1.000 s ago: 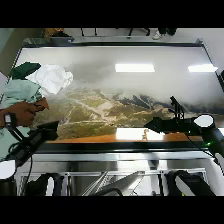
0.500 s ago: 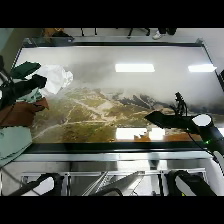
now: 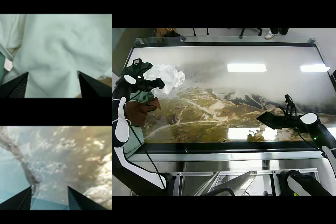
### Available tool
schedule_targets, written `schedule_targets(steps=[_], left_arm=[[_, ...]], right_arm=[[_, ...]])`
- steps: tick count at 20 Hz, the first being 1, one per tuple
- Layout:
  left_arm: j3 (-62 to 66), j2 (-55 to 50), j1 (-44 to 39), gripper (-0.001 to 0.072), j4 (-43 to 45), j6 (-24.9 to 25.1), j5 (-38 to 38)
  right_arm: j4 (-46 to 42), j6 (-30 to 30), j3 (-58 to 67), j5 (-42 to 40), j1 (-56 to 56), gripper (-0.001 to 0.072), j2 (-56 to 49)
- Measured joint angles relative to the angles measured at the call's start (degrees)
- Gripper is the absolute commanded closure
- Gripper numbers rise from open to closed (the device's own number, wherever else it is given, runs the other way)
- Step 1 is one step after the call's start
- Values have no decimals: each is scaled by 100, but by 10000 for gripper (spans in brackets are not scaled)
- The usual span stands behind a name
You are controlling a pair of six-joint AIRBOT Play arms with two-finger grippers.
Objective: Fold the shirts.
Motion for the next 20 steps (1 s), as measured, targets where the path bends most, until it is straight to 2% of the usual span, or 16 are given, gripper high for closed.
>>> schedule_targets(steps=[2,3,4,7,10,11,12,13,14,16,20], left_arm=[[227,-240,-63,57,173,-61,-33],[302,-341,-105,333,223,-94,-44],[356,-428,-149,692,273,-111,-50],[439,-551,-227,691,308,-146,-181],[461,-374,-262,691,-52,-197,-352],[472,-214,-284,691,-243,-197,-348],[479,2,-328,691,-450,-197,-348],[479,236,-387,691,-614,-197,-367],[481,522,-481,692,-800,-197,-393],[485,1119,-776,691,-1200,-195,-553],[485,2015,-1775,691,-1764,-195,-1202]], right_arm=[[-2,0,0,-9,0,201,-28],[-2,0,0,-22,0,202,-35],[-4,0,0,-22,0,201,-42],[-7,0,0,-20,0,205,-50],[-9,0,0,-17,0,216,-50],[-15,0,0,-17,0,352,-50],[-20,-4,2,-15,0,445,-50],[-20,-48,13,-7,-2,448,-50],[-24,-105,35,2,-4,483,-50],[-24,-234,129,28,-68,603,-48],[-42,-463,588,468,-542,604,-44]])
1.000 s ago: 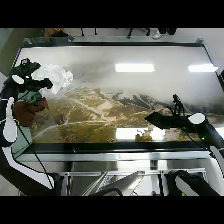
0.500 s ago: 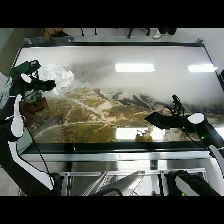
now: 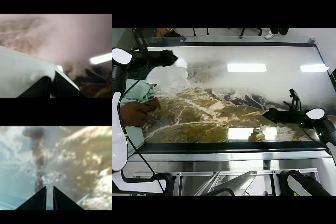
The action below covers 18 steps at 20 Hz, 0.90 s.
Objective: Fold the shirts.
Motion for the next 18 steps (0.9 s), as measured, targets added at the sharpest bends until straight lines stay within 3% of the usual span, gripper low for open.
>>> schedule_targets(steps=[3,5,6,7,8,9,10,14,18], left_arm=[[-101,247,-1023,690,-133,-48,-452],[-387,297,-1711,687,-184,-70,-470],[-566,293,-2017,685,-212,-76,-413],[-761,262,-2310,563,-214,-94,-297],[-927,212,-2542,201,-214,-98,-205],[-1069,146,-2745,35,-216,-111,-120],[-1176,79,-2887,34,-227,-179,-57],[-1364,-37,-2796,34,-232,-341,-81],[-1543,-39,-1867,34,-35,-457,-774]], right_arm=[[0,-175,413,605,-573,591,2],[0,-271,564,981,-944,433,2],[-4,-310,608,1145,-1099,403,2],[-9,-343,643,1294,-1244,403,0],[-17,-369,664,1421,-1353,397,0],[-24,-382,682,1547,-1447,284,0],[-26,-398,695,1626,-1510,161,0],[-46,-424,715,1838,-1633,147,0],[-155,-437,570,1897,-1648,145,0]])
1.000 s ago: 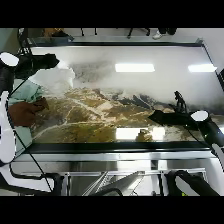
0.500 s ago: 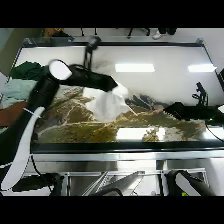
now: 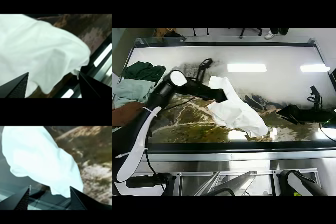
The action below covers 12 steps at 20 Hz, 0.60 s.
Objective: Fold the shirts.
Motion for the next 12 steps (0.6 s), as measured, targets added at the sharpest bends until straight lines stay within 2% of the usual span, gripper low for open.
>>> schedule_targets(steps=[3,6,9,12], left_arm=[[-555,0,758,34,131,-68,-179],[-1231,-46,1200,34,46,-22,358],[-1482,-387,1281,34,-345,234,903],[-1215,-994,1110,34,-638,398,1152]], right_arm=[[-24,2,-391,9,164,145,0],[-39,48,-833,-22,533,145,0],[-46,129,-1123,-240,922,128,0],[-94,170,-1272,-485,1145,125,0]])
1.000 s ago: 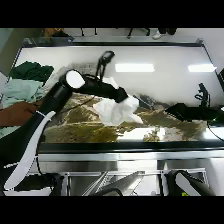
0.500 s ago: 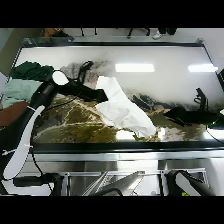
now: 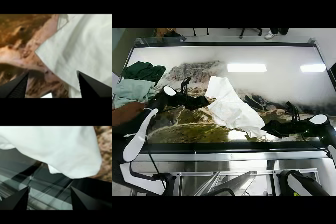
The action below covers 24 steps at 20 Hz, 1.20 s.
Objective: Fold the shirts.
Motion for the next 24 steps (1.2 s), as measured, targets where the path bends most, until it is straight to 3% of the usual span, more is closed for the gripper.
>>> schedule_targets(steps=[2,3,4,6,7,13,19,20,21,23,24], left_arm=[[330,-398,-142,35,-74,59,44],[507,-570,-208,42,-136,66,39],[656,-706,-267,196,-160,87,39],[861,-927,-341,606,-138,107,13],[925,-994,-356,688,-101,109,-15],[1069,-1110,-186,689,-72,151,-330],[1088,-1062,-31,689,-57,168,-754],[1091,-1003,-22,689,-57,168,-787],[1091,-935,-15,689,-57,168,-796],[1091,-772,15,689,-57,168,-831],[1091,-682,44,689,-57,168,-848]], right_arm=[[-177,61,-44,-90,42,121,0],[-295,129,-52,-127,52,80,2],[-446,205,-63,-146,59,62,0],[-682,352,-74,-186,70,63,0],[-774,393,-76,-201,72,63,2],[-953,452,-81,-616,92,63,-264],[48,-586,-76,-1091,184,70,-1104],[308,-817,-76,-1132,195,220,-1231],[463,-1060,-79,-1228,203,447,-1355],[664,-1425,-87,-1366,208,634,-1537],[798,-1556,-83,-1357,214,693,-1578]])
